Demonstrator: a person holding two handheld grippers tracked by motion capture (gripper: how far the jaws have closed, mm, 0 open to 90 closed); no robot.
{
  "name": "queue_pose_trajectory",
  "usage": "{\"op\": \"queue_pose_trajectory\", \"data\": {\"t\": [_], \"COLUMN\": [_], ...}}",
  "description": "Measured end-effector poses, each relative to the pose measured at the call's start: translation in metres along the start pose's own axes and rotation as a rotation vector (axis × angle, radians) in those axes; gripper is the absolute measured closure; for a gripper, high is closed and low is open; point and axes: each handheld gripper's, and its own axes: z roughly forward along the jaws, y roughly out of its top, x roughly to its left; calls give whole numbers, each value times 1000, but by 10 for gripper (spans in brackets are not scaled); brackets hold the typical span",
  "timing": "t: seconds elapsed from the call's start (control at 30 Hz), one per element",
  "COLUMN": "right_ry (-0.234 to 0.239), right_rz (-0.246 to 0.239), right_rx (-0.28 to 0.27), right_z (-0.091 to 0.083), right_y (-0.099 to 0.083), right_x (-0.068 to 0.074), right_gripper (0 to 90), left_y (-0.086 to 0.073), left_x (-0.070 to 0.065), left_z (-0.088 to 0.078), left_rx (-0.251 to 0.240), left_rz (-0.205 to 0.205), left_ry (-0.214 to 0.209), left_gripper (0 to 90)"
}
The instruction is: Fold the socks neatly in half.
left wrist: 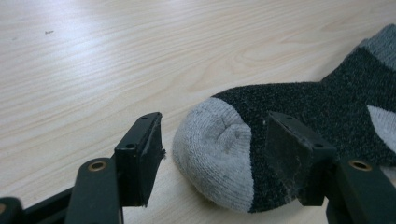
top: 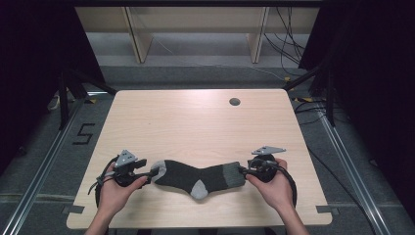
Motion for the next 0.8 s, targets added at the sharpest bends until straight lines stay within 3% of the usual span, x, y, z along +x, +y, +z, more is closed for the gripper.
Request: {"op": "queue_pose_trajectory", "data": {"t": [0.03, 0.17, 0.23, 0.33, 0.4, 0.43, 0.5, 0.53, 0.6, 0.63, 0.67, 0.73, 0.77, 0.8], "right_ry": [-1, 6, 0, -1, 4, -9, -8, 8, -12, -22, 4, -15, 3, 1], "right_rz": [32, 32, 61, 35, 20, 50, 22, 26, 44, 34, 18, 30, 52, 32], "right_rx": [1, -2, 0, -4, -8, 14, 3, -6, 16, 20, -1, 15, 23, 35], "right_z": [-1, -1, -1, 1, 3, 1, 3, 4, 2, 3, 5, 6, 8, 8], "right_y": [0, 4, 4, 4, 4, 5, 6, 6, 7, 7, 7, 8, 8, 8], "right_x": [1, 2, 4, 5, 2, 5, 4, 4, 6, 6, 5, 7, 7, 5], "right_gripper": [531, 532, 533, 534, 534, 534, 534, 535, 534, 534, 534, 534, 533, 532], "left_y": [2, 7, 8, 8, 8, 7, 7, 6, 5, 5, 4, 1, 1, 0], "left_x": [1, 5, 6, 7, 9, 8, 8, 8, 9, 9, 9, 9, 9, 10], "left_z": [0, -1, -2, -3, -4, -2, -1, 0, 2, 4, 6, 11, 13, 16], "left_rx": [-4, -8, -1, -9, 14, 0, 11, 7, 30, 30, 34, 37, 56, 69], "left_rz": [-7, -28, -32, -32, -25, -41, -44, -44, -45, -51, -63, -99, -112, -120], "left_ry": [-5, -20, -13, -15, -16, -16, -18, -20, -33, -46, -57, -82, -87, -85], "left_gripper": [361, 356, 359, 359, 361, 363, 365, 367, 376, 380, 380, 387, 387, 387]}}
